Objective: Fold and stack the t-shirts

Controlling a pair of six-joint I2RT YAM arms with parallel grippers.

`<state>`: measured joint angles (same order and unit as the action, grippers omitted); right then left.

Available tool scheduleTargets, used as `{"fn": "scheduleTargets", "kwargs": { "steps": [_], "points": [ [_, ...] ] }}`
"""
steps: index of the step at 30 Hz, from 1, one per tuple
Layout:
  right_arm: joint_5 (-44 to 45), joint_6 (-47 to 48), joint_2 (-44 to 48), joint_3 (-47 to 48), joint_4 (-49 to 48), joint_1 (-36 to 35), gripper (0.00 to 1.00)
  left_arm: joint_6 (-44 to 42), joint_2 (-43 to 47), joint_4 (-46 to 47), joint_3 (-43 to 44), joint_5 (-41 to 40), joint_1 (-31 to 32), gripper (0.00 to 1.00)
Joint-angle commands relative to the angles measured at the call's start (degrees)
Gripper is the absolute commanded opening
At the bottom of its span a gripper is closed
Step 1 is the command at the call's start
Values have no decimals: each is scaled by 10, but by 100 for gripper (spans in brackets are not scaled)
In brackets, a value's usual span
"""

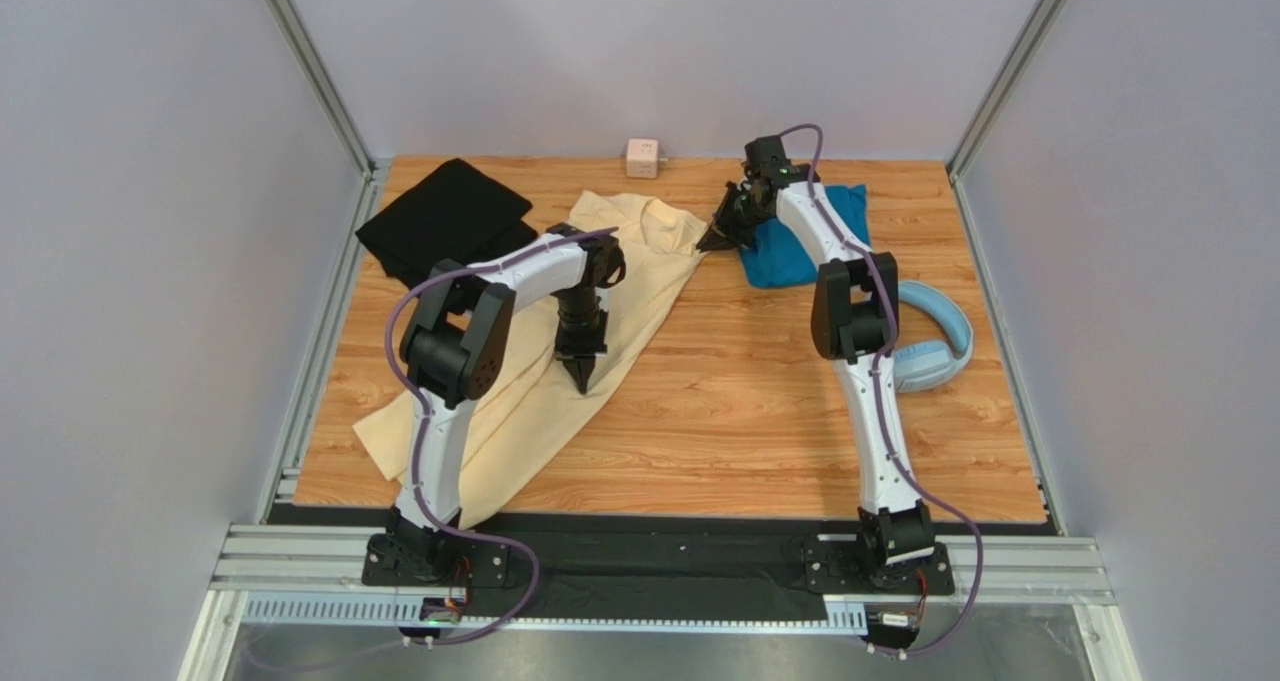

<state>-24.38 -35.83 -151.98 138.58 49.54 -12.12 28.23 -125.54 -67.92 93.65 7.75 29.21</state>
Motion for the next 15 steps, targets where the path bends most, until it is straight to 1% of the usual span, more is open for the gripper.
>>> {"fn": "scheduleTargets", "kwargs": {
  "steps": [1,4,7,12,15],
  "points": [
    [18,-2,-20,36,6,22,0,7,26,33,-77,-6,-3,0],
    [11,-3,-28,48,6,26,0,4,30,32,-88,-10,-6,0],
    [-6,-4,-30,52,-3,28,0,0,30,25,-77,-20,-12,0],
    [2,-2,-19,49,-6,30,0,-3,22,9,-50,-35,-24,0],
    [0,-6,-13,49,-6,35,0,-4,26,6,-55,-43,-28,0]
  ]
}}
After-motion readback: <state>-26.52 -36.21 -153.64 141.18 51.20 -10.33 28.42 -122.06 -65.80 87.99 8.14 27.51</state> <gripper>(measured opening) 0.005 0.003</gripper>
